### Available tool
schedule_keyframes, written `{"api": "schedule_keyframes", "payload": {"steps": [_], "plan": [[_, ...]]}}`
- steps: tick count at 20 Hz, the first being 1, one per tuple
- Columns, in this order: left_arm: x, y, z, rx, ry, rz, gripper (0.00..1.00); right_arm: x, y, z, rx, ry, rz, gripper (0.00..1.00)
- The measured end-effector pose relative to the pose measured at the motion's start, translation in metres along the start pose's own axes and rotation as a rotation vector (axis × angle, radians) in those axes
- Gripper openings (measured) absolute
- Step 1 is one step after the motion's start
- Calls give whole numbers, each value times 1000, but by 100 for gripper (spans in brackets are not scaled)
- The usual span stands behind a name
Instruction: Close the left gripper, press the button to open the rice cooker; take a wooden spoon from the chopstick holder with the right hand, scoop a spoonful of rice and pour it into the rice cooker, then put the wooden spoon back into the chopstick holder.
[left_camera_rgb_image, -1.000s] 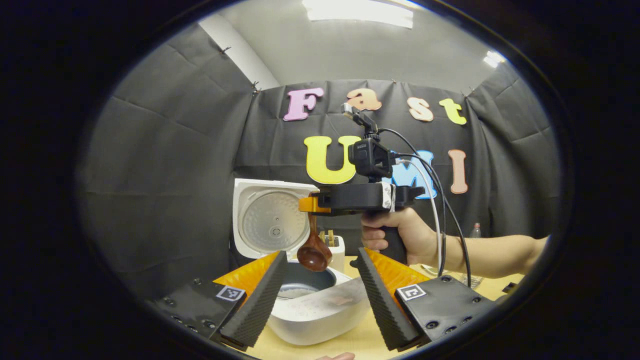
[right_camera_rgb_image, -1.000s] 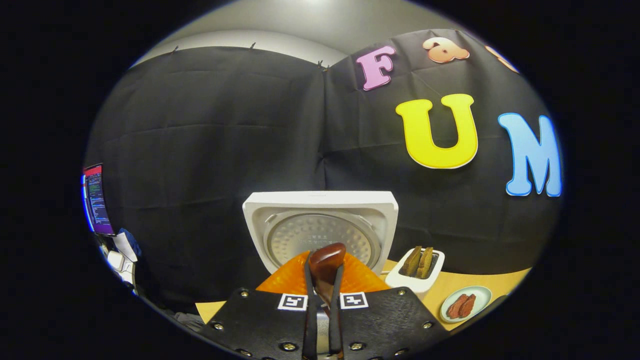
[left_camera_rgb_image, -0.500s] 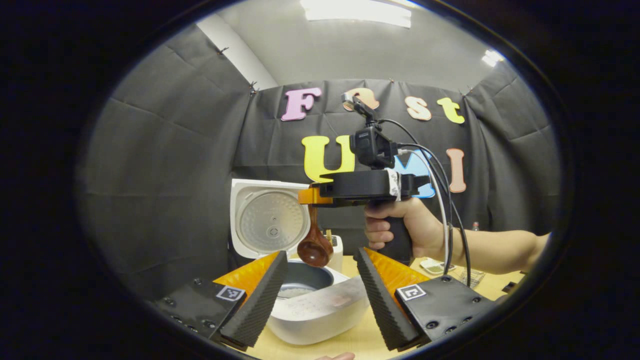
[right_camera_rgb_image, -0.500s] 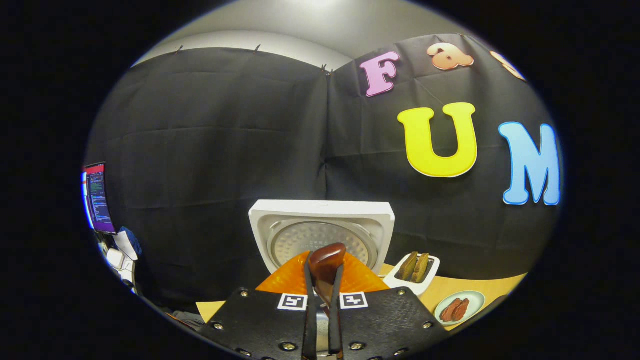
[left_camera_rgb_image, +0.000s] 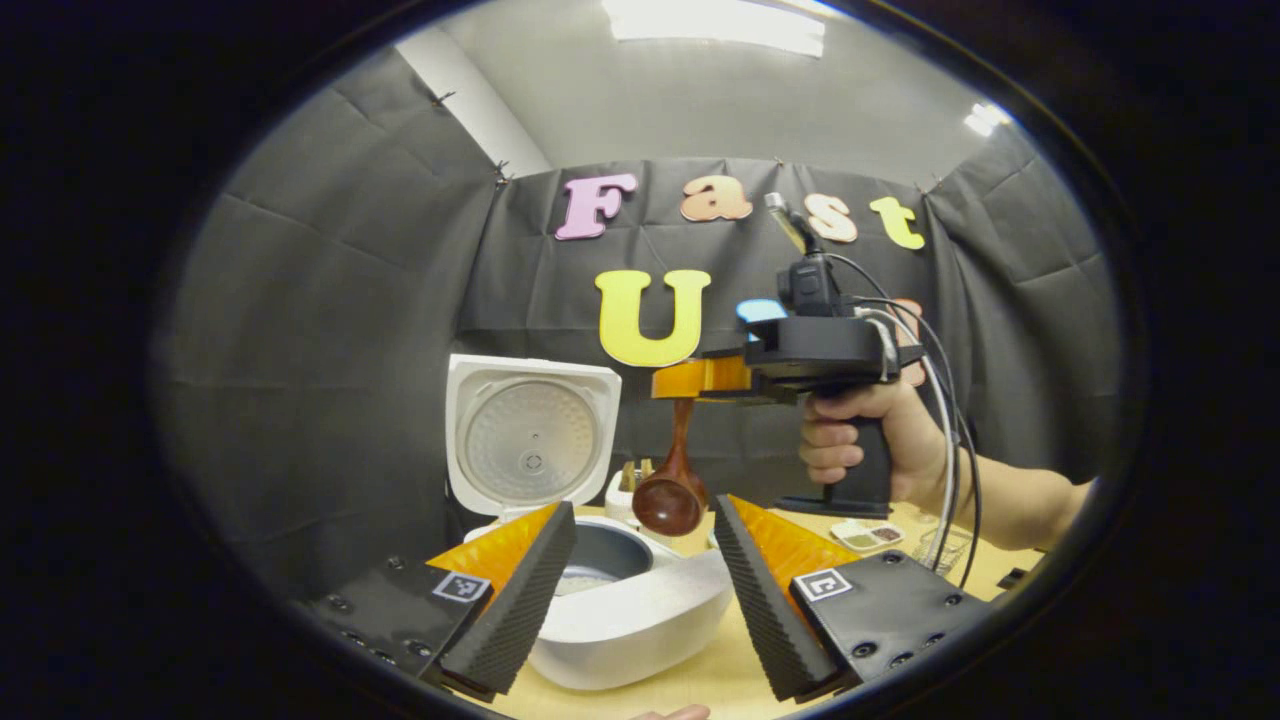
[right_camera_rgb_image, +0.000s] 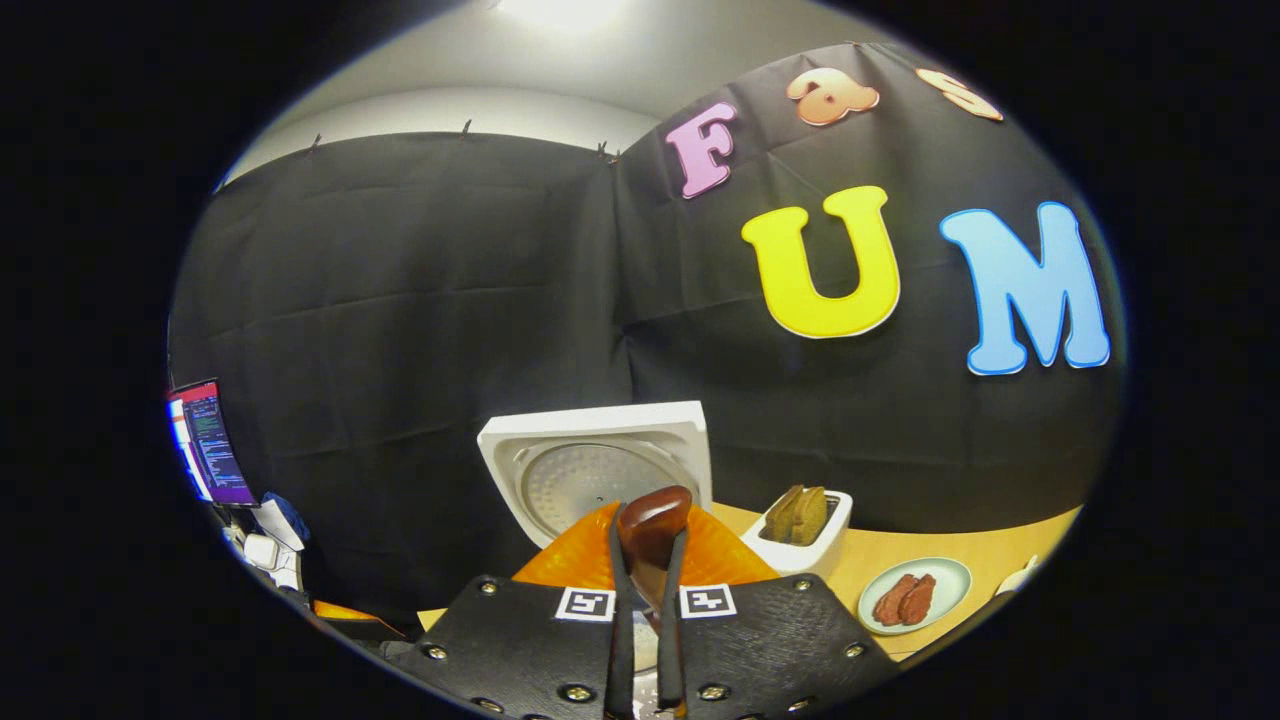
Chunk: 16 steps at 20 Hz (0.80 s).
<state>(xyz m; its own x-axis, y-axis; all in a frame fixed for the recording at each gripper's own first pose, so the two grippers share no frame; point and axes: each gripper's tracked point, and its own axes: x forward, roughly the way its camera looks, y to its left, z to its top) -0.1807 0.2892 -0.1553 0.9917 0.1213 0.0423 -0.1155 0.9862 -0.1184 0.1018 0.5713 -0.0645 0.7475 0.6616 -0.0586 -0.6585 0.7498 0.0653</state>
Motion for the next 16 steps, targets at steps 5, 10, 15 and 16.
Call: {"api": "schedule_keyframes", "payload": {"steps": [5, 10, 15, 16], "plan": [[7, -24, 4, -17, -12, -38, 95, -48, -48, 15, 12, -33, -70, 10], [24, -47, 12, -11, -16, -70, 96, -90, -106, 18, 11, -31, -171, 10], [51, -69, 19, -11, -7, -91, 95, -142, -161, 22, 35, -41, -253, 9], [53, -73, 20, -10, -6, -96, 95, -153, -173, 22, 37, -45, -274, 9]]}}
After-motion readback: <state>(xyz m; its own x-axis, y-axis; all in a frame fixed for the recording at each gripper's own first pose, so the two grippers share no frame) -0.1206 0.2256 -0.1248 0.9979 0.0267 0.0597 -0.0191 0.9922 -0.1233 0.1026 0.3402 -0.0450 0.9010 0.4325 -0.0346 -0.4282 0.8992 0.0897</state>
